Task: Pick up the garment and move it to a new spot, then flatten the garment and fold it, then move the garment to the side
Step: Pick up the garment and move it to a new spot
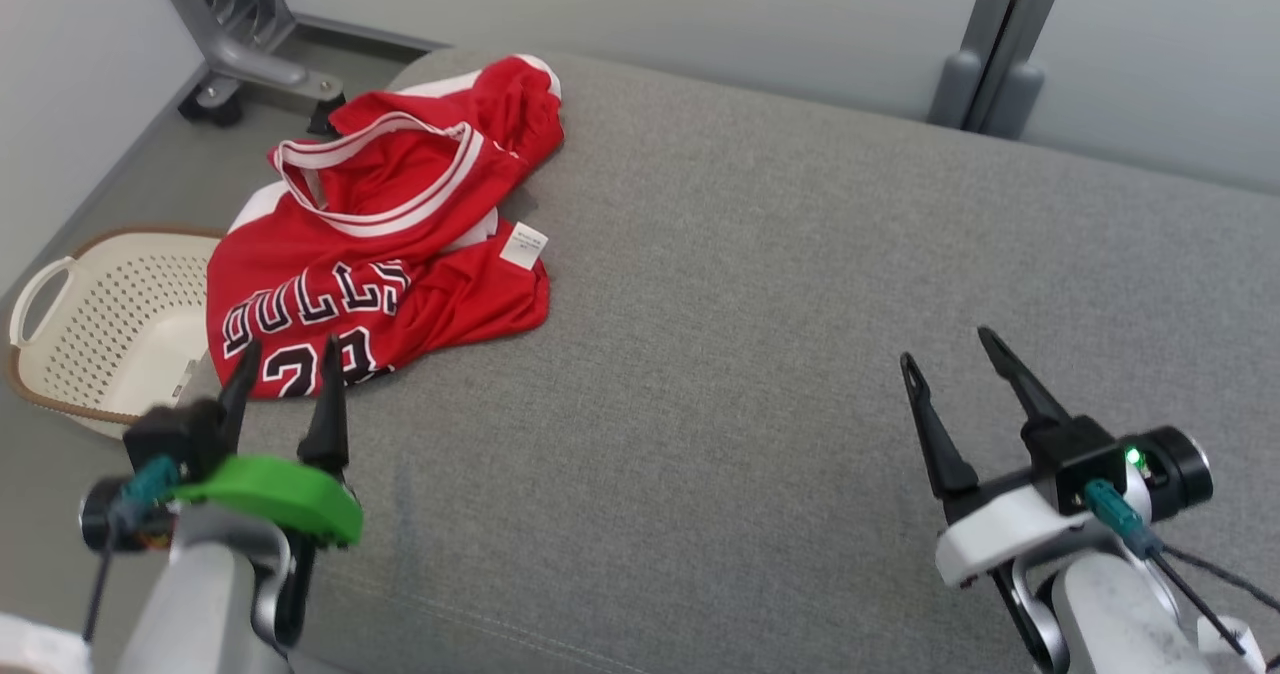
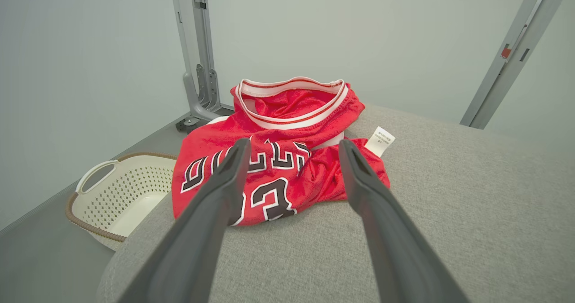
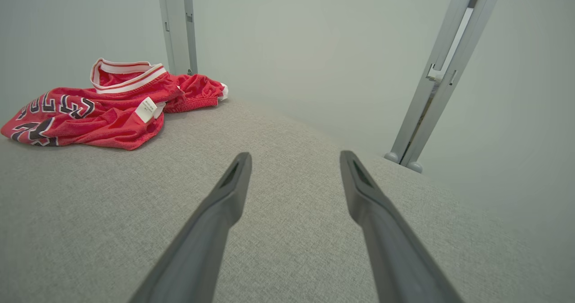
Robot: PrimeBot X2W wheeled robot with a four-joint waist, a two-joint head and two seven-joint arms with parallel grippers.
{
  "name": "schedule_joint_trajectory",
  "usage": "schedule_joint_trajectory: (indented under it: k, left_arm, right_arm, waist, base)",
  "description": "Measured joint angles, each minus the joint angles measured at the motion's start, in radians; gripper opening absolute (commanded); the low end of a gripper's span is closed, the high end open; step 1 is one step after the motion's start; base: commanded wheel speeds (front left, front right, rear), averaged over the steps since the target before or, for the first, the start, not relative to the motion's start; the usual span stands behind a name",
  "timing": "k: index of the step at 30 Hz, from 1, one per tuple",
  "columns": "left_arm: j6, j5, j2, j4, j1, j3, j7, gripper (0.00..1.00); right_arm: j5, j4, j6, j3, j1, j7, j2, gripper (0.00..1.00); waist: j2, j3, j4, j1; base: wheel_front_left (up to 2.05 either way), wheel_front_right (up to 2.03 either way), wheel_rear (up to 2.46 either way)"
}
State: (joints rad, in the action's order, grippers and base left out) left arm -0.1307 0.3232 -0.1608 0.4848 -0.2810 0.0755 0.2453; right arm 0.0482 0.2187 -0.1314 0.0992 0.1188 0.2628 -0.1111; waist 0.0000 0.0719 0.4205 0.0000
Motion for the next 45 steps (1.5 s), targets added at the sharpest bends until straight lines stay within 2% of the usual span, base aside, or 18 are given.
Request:
schedule_joint_trajectory:
  k: [4, 8, 11, 16, 17, 18, 19, 23, 26, 28, 33, 35, 38, 45]
  left_arm:
    - [0.0, 0.125, -0.085, 0.091, -0.194, 0.071, -0.067, 1.0]
    - [0.0, 0.251, -0.143, 0.214, -0.337, 0.099, -0.17, 1.0]
    - [0.0, 0.305, -0.167, 0.315, -0.421, 0.105, -0.212, 1.0]
    - [0.0, 0.37, -0.167, 0.481, -0.511, 0.098, -0.248, 1.0]
    - [0.0, 0.375, -0.166, 0.515, -0.522, 0.101, -0.259, 0.73]
    - [0.0, 0.378, -0.166, 0.543, -0.529, 0.108, -0.272, 0.25]
    - [0.0, 0.386, -0.165, 0.567, -0.532, 0.113, -0.285, 0.0]
    - [-0.001, 0.422, -0.199, 0.586, -0.54, 0.108, -0.273, 0.0]
    - [-0.001, 0.413, -0.257, 0.574, -0.536, 0.118, -0.23, 0.0]
    - [-0.001, 0.41, -0.315, 0.533, -0.535, 0.119, -0.202, 0.0]
    - [-0.001, 0.401, -0.398, 0.37, -0.543, 0.136, -0.182, 0.0]
    - [-0.001, 0.393, -0.434, 0.276, -0.546, 0.144, -0.2, 0.0]
    - [0.001, 0.391, -0.455, 0.116, -0.543, 0.155, -0.243, 0.0]
    - [0.071, 0.446, -0.477, -0.359, -0.418, 0.151, -0.387, 0.0]
  right_arm:
    - [0.027, 0.0, 0.0, 0.026, 0.107, 0.0, -0.025, 1.0]
    - [0.041, 0.005, 0.0, 0.043, 0.177, 0.0, -0.04, 1.0]
    - [0.052, 0.009, 0.0, 0.053, 0.209, 0.0, -0.053, 1.0]
    - [0.06, 0.012, 0.0, 0.047, 0.226, 0.0, -0.062, 1.0]
    - [0.06, 0.01, 0.0, 0.04, 0.226, 0.0, -0.062, 1.0]
    - [0.059, 0.007, 0.0, 0.036, 0.227, 0.002, -0.061, 1.0]
    - [0.059, 0.004, 0.0, 0.034, 0.23, 0.003, -0.058, 1.0]
    - [0.049, 0.0, 0.0, 0.028, 0.23, 0.005, -0.041, 1.0]
    - [0.037, 0.008, 0.0, 0.025, 0.208, 0.004, -0.033, 1.0]
    - [0.029, 0.017, 0.0, 0.026, 0.185, 0.004, -0.027, 1.0]
    - [0.006, 0.038, 0.0, 0.027, 0.124, 0.002, -0.009, 1.0]
    - [-0.003, 0.04, 0.0, 0.027, 0.108, 0.002, 0.0, 1.0]
    - [-0.017, 0.036, 0.0, 0.025, 0.092, 0.002, 0.014, 1.0]
    - [-0.037, 0.026, 0.0, 0.022, 0.051, 0.002, 0.038, 1.0]
  waist:
    - [0.0, 0.089, -0.011, 0.0]
    - [0.0, 0.194, -0.034, 0.0]
    - [0.0, 0.274, -0.058, 0.0001]
    - [0.0, 0.387, -0.097, 0.0001]
    - [0.0, 0.407, -0.106, 0.0001]
    - [0.0, 0.423, -0.115, 0.0001]
    - [0.0, 0.435, -0.125, 0.0001]
    - [0.0, 0.452, -0.157, 0.0001]
    - [0.0, 0.434, -0.168, 0.0001]
    - [0.0, 0.411, -0.176, 0.0]
    - [0.0, 0.337, -0.186, 0.0]
    - [0.0, 0.297, -0.184, 0.0001]
    - [0.0, 0.242, -0.183, 0.0]
    - [0.0, 0.138, -0.22, 0.0]
  base:
    - [0.0, 0.0, 0.0]
    - [0.0, 0.0, 0.0]
    - [0.0, 0.0, 0.0]
    - [0.0, 0.0, 0.0]
    - [0.0, 0.0, 0.0]
    - [0.0, 0.0, 0.0]
    - [0.0, 0.0, 0.0]
    - [0.0, 0.0, 0.0]
    - [0.0, 0.0, 0.0]
    - [0.0, 0.0, 0.0]
    - [0.0, 0.0, 0.0]
    - [0.0, 0.0, 0.0]
    - [0.0, 0.0, 0.0]
    - [0.0, 0.0, 0.0]
